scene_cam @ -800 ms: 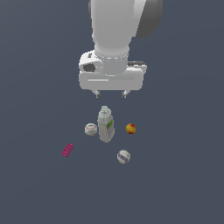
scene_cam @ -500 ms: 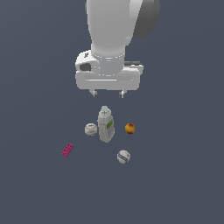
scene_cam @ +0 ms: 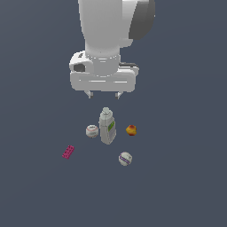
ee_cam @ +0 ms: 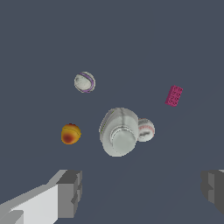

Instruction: Pick up a designated object from a clutter of objects.

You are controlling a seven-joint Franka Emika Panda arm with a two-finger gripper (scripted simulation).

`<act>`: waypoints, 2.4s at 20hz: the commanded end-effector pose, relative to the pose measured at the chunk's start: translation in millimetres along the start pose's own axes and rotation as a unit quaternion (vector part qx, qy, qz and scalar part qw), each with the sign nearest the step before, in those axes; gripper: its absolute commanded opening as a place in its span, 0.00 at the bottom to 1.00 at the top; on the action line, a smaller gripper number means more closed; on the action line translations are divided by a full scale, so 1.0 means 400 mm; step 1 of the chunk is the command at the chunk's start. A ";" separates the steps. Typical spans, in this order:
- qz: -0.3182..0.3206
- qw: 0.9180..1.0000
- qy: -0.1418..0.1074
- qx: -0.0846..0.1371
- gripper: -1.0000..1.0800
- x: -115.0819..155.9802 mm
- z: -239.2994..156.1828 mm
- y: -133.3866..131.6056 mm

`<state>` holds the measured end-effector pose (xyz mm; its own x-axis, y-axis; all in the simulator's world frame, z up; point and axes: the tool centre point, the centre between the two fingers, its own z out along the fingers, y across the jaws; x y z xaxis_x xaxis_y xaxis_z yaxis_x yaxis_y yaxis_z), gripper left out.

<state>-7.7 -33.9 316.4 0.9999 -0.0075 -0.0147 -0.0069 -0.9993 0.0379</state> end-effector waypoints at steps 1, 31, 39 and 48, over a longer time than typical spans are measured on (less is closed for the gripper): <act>0.004 1.000 0.000 0.001 0.96 0.009 0.010 0.008; 0.158 0.987 0.003 0.023 0.96 0.246 0.536 0.399; 0.181 0.983 0.004 0.021 0.96 0.249 0.633 0.465; 0.184 0.983 0.003 0.020 0.96 0.247 0.656 0.475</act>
<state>85.9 -234.4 61.8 0.9296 -0.3686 -0.0010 -0.3686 -0.9296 0.0001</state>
